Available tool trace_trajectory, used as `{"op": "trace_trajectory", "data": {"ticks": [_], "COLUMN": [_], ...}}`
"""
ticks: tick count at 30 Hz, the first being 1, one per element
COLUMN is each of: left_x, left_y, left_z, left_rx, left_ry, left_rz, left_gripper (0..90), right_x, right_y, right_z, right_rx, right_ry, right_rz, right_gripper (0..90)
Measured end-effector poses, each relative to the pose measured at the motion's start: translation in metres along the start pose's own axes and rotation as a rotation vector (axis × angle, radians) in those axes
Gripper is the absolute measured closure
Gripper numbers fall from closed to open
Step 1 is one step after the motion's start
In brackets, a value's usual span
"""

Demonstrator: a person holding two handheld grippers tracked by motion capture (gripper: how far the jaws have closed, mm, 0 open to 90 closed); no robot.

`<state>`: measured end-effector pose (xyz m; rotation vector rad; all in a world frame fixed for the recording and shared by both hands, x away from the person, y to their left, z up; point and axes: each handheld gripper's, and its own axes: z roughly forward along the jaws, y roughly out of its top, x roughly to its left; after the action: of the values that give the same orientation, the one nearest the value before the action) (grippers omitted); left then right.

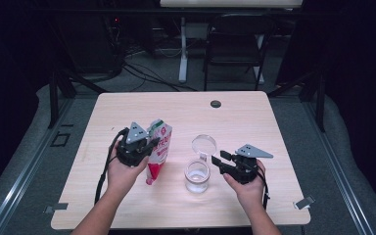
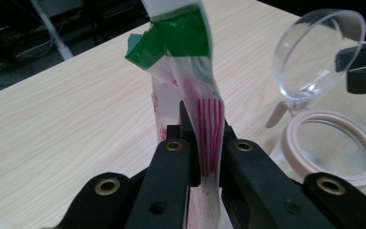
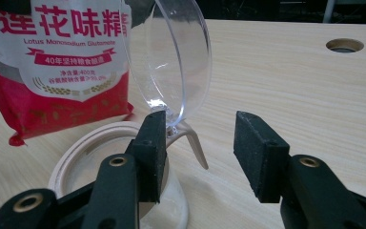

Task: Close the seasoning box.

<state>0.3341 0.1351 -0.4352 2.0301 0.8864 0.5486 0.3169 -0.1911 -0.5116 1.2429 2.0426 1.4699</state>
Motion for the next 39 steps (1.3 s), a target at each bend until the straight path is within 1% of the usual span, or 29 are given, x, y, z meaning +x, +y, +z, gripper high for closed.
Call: {"op": "trace_trajectory", "data": {"ticks": [4, 6, 8, 11, 13, 14, 15, 16, 20, 22, 23, 25, 27, 29, 31, 33, 37, 38, 39], "left_x": [-0.01, -0.013, -0.016, -0.018, -0.018, -0.017, -0.017, -0.017, -0.016, -0.017, -0.019, -0.02, -0.022, -0.022, -0.022, -0.021, -0.021, -0.021, -0.021], "left_y": [-0.002, -0.006, -0.009, -0.015, -0.019, -0.021, -0.023, -0.025, -0.036, -0.041, -0.044, -0.049, -0.054, -0.059, -0.063, -0.066, -0.07, -0.07, -0.071], "left_z": [0.004, 0.005, 0.004, 0.001, -0.002, -0.003, -0.004, -0.005, -0.007, -0.008, -0.008, -0.009, -0.01, -0.011, -0.011, -0.011, -0.01, -0.01, -0.009], "left_rx": [0.001, 0.007, 0.001, 0.001, -0.003, -0.005, -0.008, -0.01, -0.016, -0.013, -0.016, -0.017, -0.026, -0.042, -0.053, -0.06, -0.075, -0.075, -0.075], "left_ry": [-0.028, -0.049, -0.062, -0.076, -0.089, -0.092, -0.096, -0.102, -0.131, -0.138, -0.145, -0.151, -0.154, -0.155, -0.16, -0.167, -0.192, -0.196, -0.198], "left_rz": [0.026, 0.04, 0.034, 0.041, 0.029, 0.023, 0.018, 0.011, -0.01, -0.01, -0.018, -0.016, -0.015, -0.022, -0.036, -0.048, -0.073, -0.07, -0.068], "left_gripper": [90.0, 90.0, 90.0, 90.0, 90.0, 90.0, 90.0, 90.0, 90.0, 90.0, 90.0, 90.0, 90.0, 90.0, 90.0, 90.0, 90.0, 90.0, 89.9], "right_x": [0.0, 0.001, 0.002, 0.003, 0.004, 0.005, 0.005, 0.006, 0.009, 0.01, 0.01, 0.012, 0.014, 0.016, 0.02, 0.022, 0.03, 0.032, 0.034], "right_y": [0.001, 0.002, 0.002, 0.004, 0.006, 0.007, 0.008, 0.009, 0.014, 0.016, 0.017, 0.018, 0.019, 0.021, 0.023, 0.025, 0.031, 0.032, 0.033], "right_z": [-0.001, -0.002, -0.002, -0.003, -0.005, -0.007, -0.008, -0.009, -0.015, -0.017, -0.018, -0.018, -0.018, -0.018, -0.019, -0.021, -0.021, -0.02, -0.02], "right_rx": [-0.002, -0.004, -0.014, -0.021, -0.041, -0.038, -0.048, -0.053, -0.074, -0.071, -0.063, -0.06, -0.05, -0.05, -0.052, -0.05, -0.029, -0.026, -0.024], "right_ry": [0.003, 0.006, 0.001, -0.001, 0.0, -0.002, 0.001, 0.01, 0.032, 0.046, 0.048, 0.072, 0.063, 0.076, 0.073, 0.083, 0.11, 0.118, 0.128], "right_rz": [0.0, -0.005, -0.003, -0.013, -0.011, -0.019, -0.015, -0.011, -0.023, -0.03, -0.031, -0.035, -0.036, -0.044, -0.069, -0.079, -0.126, -0.14, -0.143], "right_gripper": [52.9, 52.5, 52.4, 52.2, 52.4, 52.8, 53.7, 55.6, 58.2, 60.2, 61.4, 63.3, 63.4, 64.5, 65.7, 66.9, 71.4, 72.6, 73.4]}}
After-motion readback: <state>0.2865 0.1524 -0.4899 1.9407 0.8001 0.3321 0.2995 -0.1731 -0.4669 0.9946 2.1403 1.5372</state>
